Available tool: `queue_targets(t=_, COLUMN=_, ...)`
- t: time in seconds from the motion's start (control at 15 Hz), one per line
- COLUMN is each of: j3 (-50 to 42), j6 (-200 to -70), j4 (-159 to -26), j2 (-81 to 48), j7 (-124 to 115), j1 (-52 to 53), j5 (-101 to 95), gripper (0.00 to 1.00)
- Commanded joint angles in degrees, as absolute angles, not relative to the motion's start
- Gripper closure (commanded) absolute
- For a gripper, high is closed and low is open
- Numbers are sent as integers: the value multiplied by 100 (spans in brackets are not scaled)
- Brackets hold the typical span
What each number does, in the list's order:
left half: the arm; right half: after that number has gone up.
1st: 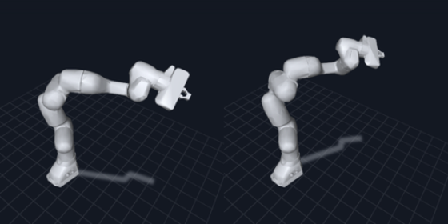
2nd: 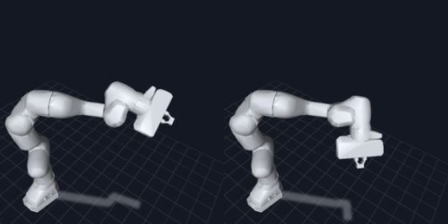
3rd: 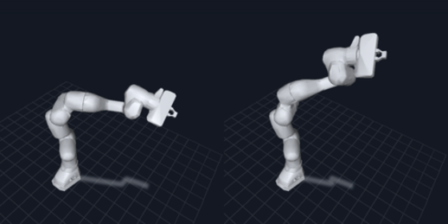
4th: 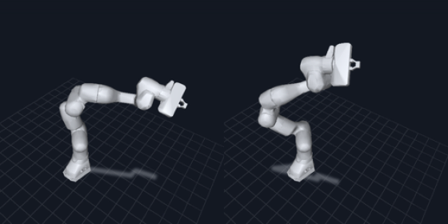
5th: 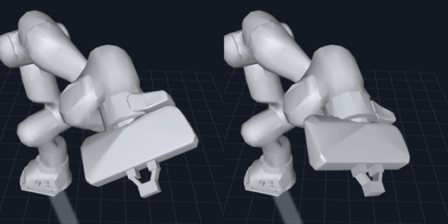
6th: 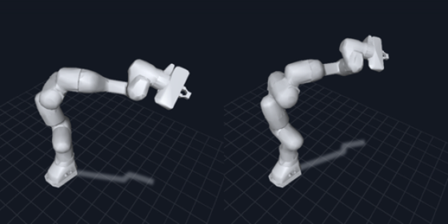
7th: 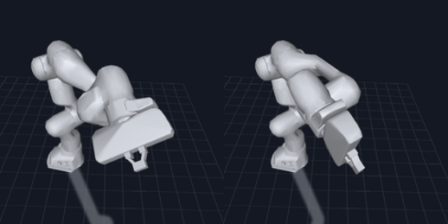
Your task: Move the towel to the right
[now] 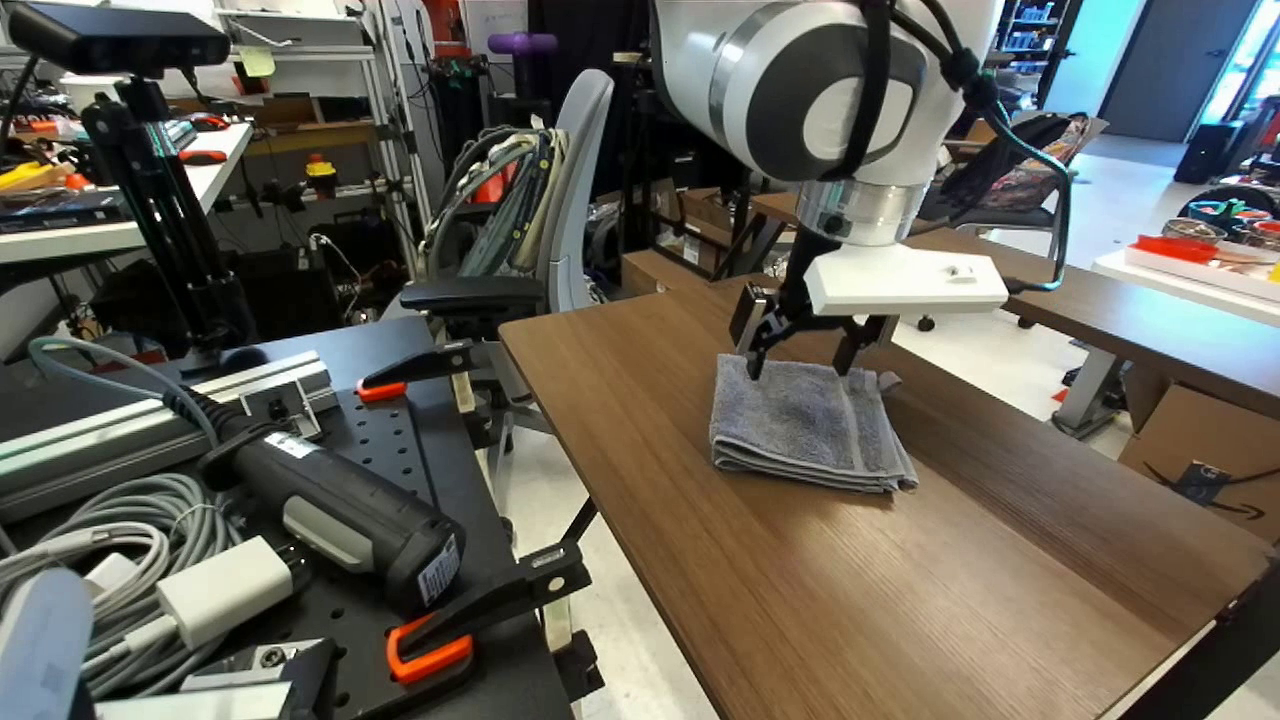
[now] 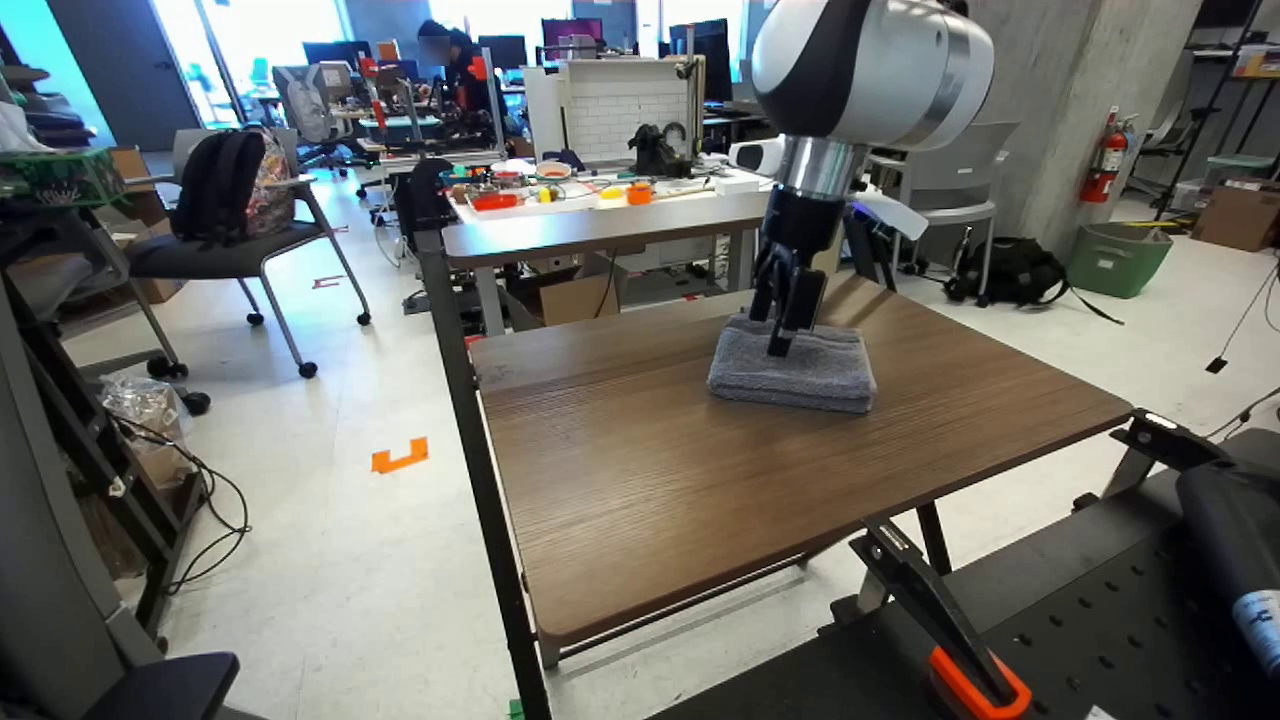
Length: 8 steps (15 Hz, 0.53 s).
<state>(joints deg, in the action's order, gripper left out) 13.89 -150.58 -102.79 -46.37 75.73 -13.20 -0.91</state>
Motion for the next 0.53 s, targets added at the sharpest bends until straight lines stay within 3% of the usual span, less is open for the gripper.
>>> queue_targets(t=0.0, j3=1234, j6=-15279, j4=-11063, j2=-3937, j7=7317, j1=-1019, j5=-198, gripper=0)
queue_targets(t=0.47, j3=1231, j6=-15051, j4=-10899, j2=-4079, j7=7373, j1=-895, j5=-186, gripper=0)
